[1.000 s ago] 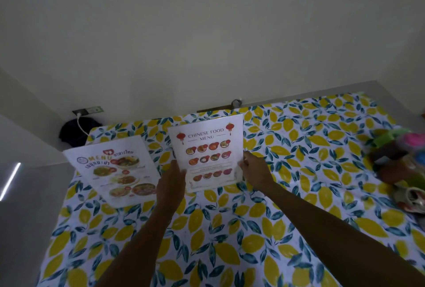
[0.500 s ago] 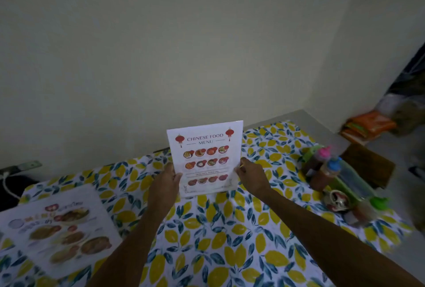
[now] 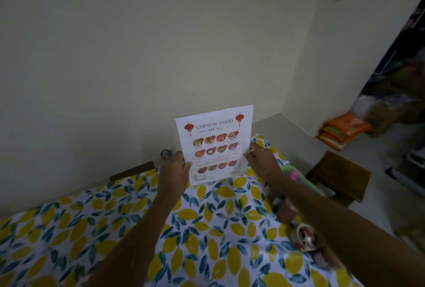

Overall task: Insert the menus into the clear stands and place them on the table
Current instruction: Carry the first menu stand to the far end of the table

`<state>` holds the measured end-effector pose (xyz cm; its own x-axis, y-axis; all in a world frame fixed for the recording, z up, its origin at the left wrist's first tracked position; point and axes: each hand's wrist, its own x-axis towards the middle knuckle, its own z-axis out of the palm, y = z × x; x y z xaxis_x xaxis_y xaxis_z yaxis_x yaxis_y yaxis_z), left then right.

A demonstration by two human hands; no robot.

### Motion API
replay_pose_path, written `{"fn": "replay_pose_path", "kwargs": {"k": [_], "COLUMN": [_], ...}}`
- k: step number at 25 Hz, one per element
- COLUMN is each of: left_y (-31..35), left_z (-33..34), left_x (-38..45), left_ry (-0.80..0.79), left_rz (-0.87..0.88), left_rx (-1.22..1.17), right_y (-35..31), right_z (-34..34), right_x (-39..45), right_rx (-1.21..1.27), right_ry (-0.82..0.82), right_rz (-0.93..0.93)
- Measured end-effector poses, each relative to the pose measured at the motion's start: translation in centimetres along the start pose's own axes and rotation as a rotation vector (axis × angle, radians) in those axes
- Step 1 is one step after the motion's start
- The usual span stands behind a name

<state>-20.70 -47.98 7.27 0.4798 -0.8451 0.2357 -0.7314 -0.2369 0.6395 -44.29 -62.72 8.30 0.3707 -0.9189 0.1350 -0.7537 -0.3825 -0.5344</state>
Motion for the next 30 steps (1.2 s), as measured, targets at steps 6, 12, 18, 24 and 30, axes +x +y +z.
{"fn": "replay_pose_path", "kwargs": {"k": [6,12,18,24,30], "left_y": [5.8,8.1,7.4,7.0,6.9], "left_z": [11.8,19.0,23.3,25.3,25.4], "left_x": [7.7,14.0,17.6,19.1,19.1], "left_ry": [-0.076,-0.093,-0.125,-0.116,-0.151], "left_rz": [-0.145,-0.2,-0.264,-0.3,-0.343], "left_rx": [-0.036,-0.057,-0.004,0.059,0.033], "right_y": [11.3,17.9,21.4,22.9,23.0], "right_z": [-1.6,-0.2,2.7,4.5,4.6], "right_x": [12.1,20.3,24.5,25.3,24.8], "right_rx": [-0.002,0.036,0.074,0.12,0.138], "right_ry": [-0.077,-0.143,-0.197,-0.194,-0.167], "right_rz": [-0.008,0.011,0.037,0.023,0.02]}}
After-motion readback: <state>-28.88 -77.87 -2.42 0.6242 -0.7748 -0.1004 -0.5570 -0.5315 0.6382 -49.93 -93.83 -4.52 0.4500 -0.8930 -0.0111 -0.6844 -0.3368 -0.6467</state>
